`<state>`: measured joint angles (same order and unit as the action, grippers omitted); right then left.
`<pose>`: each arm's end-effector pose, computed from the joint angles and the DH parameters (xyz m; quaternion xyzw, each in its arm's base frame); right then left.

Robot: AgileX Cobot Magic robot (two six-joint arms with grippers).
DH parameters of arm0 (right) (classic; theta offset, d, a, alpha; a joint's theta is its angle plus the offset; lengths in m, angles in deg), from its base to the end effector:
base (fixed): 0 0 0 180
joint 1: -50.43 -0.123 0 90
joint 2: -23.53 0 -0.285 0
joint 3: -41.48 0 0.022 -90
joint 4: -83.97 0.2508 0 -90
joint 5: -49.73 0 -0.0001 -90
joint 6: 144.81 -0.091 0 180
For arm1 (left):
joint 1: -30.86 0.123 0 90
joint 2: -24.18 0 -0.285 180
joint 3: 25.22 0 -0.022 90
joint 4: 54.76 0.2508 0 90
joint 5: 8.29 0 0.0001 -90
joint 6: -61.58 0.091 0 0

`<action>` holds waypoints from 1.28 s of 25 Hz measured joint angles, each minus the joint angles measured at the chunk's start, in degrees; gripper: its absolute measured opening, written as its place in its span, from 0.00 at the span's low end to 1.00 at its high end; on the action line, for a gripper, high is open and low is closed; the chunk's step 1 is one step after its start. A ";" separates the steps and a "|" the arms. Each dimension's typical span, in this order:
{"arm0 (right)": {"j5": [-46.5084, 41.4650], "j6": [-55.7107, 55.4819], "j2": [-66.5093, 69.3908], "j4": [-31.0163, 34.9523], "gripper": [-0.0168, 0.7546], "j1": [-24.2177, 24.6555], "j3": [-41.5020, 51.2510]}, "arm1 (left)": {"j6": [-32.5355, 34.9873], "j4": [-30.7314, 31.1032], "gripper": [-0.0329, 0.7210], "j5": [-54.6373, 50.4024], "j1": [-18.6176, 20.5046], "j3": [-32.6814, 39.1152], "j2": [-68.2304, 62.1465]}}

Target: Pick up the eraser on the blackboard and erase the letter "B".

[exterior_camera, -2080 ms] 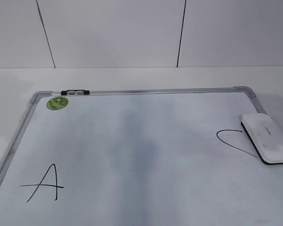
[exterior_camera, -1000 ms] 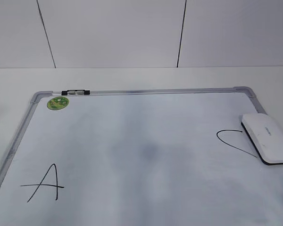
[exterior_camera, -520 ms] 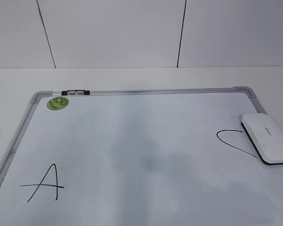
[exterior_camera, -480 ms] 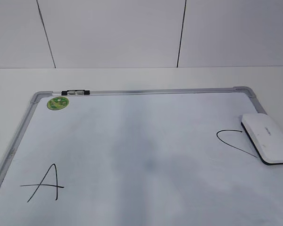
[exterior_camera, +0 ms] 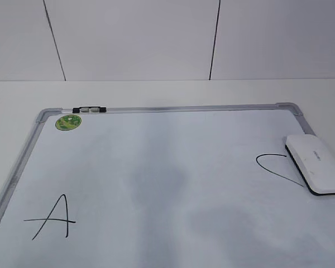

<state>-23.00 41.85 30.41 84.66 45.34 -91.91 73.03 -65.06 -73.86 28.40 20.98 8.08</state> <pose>-0.0211 -0.0008 0.2702 -0.0923 0.8871 -0.0003 0.4523 0.0085 -0.0152 0.2833 0.1109 0.8878 -0.0552 0.4433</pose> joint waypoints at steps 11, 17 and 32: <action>5.83 0.00 -0.13 -0.68 0.78 0.00 2.42 | 0.04 -0.39 0.30 1.19 0.00 0.66 3.62; 5.95 -0.48 -0.13 -0.68 0.78 0.00 2.52 | 0.04 -0.39 0.30 1.33 0.00 0.66 3.62; 6.04 -0.51 -0.13 -1.24 0.78 4.85 2.54 | 0.04 0.86 0.30 1.52 4.21 0.70 7.66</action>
<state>-16.96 41.34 30.28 83.42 50.18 -89.38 73.07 -64.20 -72.34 32.61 21.69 15.74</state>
